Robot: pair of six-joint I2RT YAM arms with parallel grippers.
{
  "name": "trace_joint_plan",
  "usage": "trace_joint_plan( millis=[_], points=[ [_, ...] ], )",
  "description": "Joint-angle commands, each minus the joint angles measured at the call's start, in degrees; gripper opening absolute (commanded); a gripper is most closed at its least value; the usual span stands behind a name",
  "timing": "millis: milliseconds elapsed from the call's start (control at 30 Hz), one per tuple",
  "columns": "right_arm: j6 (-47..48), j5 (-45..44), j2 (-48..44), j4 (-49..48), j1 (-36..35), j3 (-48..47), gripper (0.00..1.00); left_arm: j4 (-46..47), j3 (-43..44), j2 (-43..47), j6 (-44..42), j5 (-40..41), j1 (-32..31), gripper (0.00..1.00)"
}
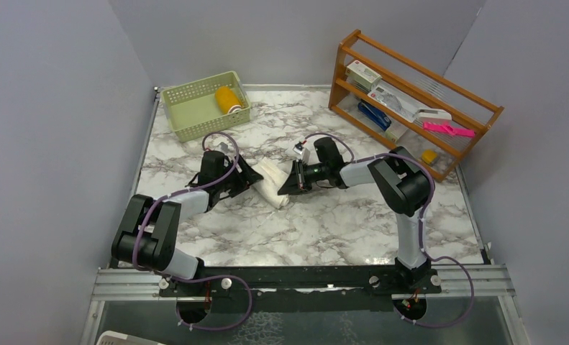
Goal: Roll the towels
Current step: Roll the towel at the center of the board.
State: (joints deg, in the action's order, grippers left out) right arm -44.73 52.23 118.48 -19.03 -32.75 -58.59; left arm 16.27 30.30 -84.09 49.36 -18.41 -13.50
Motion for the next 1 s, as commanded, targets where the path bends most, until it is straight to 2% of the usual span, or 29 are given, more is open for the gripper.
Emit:
trace_joint_plan(
  millis=[0, 133, 200, 267, 400, 433, 500, 567, 667, 767, 867, 967],
  points=[
    [1.4, 1.91, 2.42, 2.37, -0.06, 0.72, 0.01, 4.28, 0.29, -0.84, -0.36, 1.88, 0.21, 0.65],
    [1.85, 1.83, 2.79, 2.35, -0.12, 0.76, 0.01, 5.4, 0.18, -2.19, -0.19, 2.45, 0.23, 0.57],
    [2.58, 1.7, 2.74, 3.02, -0.12, 0.2, 0.01, 5.84, 0.11, -2.94, -0.23, 2.59, 0.22, 0.46],
    [3.37, 1.53, 2.53, 3.62, -0.11, -0.39, 0.01, 6.12, 0.24, -3.61, -0.23, 2.52, 0.23, 0.29],
    [7.03, 0.67, 1.49, 7.32, -0.12, -2.32, 0.01, 6.16, 0.28, -3.86, -0.28, 2.75, 0.23, 0.11],
    [8.25, 0.75, 0.96, 8.15, -0.07, -2.85, 0.04, 6.12, 0.28, -3.68, -0.32, 2.82, 0.19, 0.07],
    [11.23, 0.5, -0.71, 9.82, -0.12, -3.77, 0.16, 6.05, 0.05, -3.34, -0.36, 2.81, 0.22, 0.0],
    [14.3, -1.67, -3.68, 10.61, -0.11, -3.9, 0.31, 5.78, -0.11, -2.97, -0.49, 2.77, 0.23, 0.0],
    [19.92, -7.45, -9.5, 12.21, -0.18, -3.81, 0.48, 5.05, -0.56, -2.3, -0.5, 2.94, 0.23, 0.0],
    [26.55, -13.16, -16.02, 10.46, -0.39, -1.84, 0.54, 3.77, -0.77, -1.51, -0.5, 3.18, 0.23, 0.0],
    [35.72, -16.18, -24.67, -2.42, -2.11, 6.99, 0.61, 1.66, -0.3, -0.58, -1.05, 3.76, 0.23, 0.0],
    [47.15, -16.95, -30.33, -8.71, -4.41, 12.15, 0.63, -1.05, 0.59, 0.18, -2.24, 4.86, 0.23, 0.0]
  ],
)
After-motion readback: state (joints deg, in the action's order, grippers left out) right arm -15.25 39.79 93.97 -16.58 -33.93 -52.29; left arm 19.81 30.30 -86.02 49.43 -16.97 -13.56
